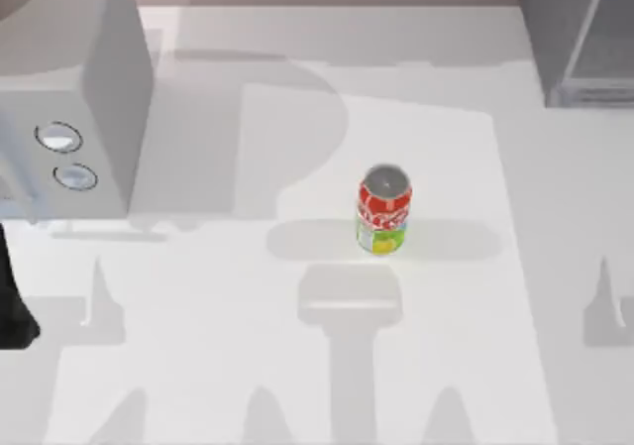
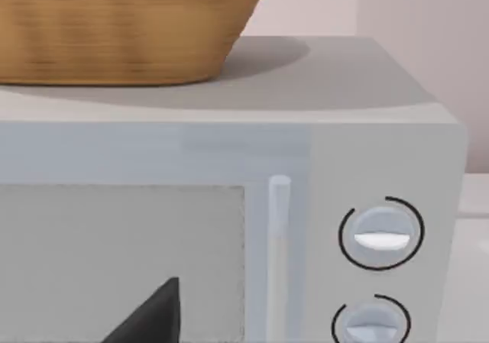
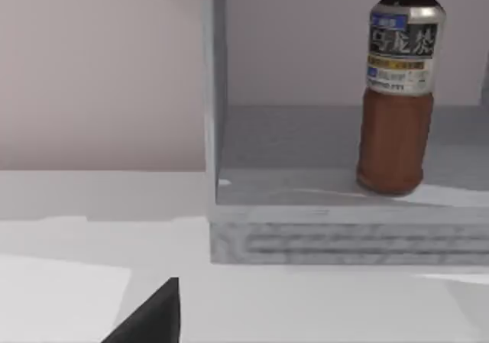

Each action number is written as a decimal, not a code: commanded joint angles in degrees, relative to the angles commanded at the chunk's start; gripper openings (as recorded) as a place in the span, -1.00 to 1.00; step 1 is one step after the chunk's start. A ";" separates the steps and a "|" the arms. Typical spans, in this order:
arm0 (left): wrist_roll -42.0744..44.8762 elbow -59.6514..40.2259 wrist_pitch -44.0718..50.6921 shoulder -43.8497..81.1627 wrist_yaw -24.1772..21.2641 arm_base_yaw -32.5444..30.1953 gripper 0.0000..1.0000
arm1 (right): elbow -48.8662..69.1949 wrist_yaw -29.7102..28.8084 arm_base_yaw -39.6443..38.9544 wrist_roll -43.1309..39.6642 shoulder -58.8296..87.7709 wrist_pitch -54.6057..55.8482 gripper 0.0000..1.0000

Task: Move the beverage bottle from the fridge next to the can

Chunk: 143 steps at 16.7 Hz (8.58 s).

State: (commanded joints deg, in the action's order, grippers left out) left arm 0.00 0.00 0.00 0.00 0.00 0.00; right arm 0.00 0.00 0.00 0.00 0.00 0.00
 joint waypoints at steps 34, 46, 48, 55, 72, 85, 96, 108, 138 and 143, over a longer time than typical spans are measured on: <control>0.00 0.00 0.00 0.00 0.00 0.00 1.00 | 54.40 11.77 13.46 0.82 118.80 64.15 1.00; 0.00 0.00 0.00 0.00 0.00 0.00 1.00 | 71.16 10.10 12.15 0.75 127.92 56.74 1.00; 0.00 0.00 0.00 0.00 0.00 0.00 1.00 | 71.16 10.10 12.15 0.75 127.92 56.74 1.00; 0.00 0.00 0.00 0.00 0.00 0.00 1.00 | 71.16 10.10 12.15 0.75 127.92 56.74 0.10; 0.00 0.00 0.00 0.00 0.00 0.00 1.00 | 71.21 10.11 12.33 0.83 127.65 56.57 -1.00; 0.00 0.00 0.00 0.00 0.00 0.00 1.00 | 72.72 10.37 12.48 1.01 120.54 47.87 -1.00; 0.00 0.00 0.00 0.00 0.00 0.00 1.00 | 41.02 14.97 16.66 1.11 99.22 57.25 -1.00; 0.00 0.00 0.00 0.00 0.00 0.00 1.00 | 35.54 6.19 7.48 0.80 100.90 65.03 -1.00; 0.00 0.00 0.00 0.00 0.00 0.00 1.00 | 22.88 -29.50 -27.72 0.42 106.80 83.66 0.21; 0.00 0.00 0.00 0.00 0.00 0.00 1.00 | 22.88 -29.50 -27.72 0.42 106.80 83.66 0.96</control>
State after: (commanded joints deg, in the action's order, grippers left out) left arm 0.00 0.00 0.00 0.00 0.00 0.00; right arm 22.88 -29.50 -27.72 0.42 106.80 83.66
